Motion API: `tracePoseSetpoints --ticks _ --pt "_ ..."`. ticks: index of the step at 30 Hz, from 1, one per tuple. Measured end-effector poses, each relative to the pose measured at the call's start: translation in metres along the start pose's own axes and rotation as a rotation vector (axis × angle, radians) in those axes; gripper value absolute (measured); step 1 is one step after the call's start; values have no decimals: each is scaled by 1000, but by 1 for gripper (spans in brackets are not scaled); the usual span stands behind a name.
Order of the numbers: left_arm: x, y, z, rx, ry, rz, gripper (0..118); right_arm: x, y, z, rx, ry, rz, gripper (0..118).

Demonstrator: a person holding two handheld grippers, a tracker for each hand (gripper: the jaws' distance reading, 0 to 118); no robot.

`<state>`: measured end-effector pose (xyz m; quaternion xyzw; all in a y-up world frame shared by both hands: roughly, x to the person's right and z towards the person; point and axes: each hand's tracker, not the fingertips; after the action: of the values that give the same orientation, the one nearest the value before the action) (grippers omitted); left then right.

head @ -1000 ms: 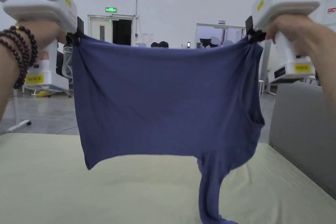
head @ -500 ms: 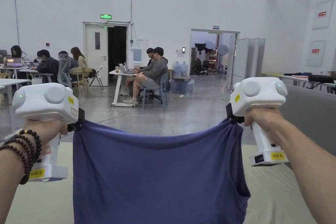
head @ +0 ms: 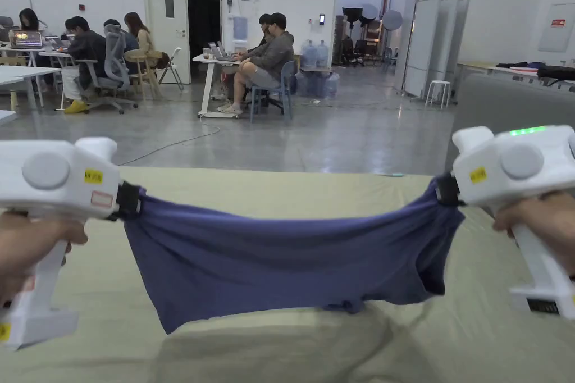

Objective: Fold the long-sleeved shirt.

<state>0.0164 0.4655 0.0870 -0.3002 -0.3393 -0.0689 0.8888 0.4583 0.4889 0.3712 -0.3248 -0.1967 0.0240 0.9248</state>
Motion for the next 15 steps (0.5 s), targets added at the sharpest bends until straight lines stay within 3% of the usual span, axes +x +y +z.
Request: tracePoseSetpoints --ticks 8,12,15 --pt "9 -207 3 -378 -51 31 0 -49 -219 -12 -417 173 76 0" --pt "16 -274 2 -547 -49 1 0 -64 -289 -29 -601 244 102 0" --pt "13 -303 -4 -603 -43 -29 0 -72 -312 -33 -648 241 111 0"
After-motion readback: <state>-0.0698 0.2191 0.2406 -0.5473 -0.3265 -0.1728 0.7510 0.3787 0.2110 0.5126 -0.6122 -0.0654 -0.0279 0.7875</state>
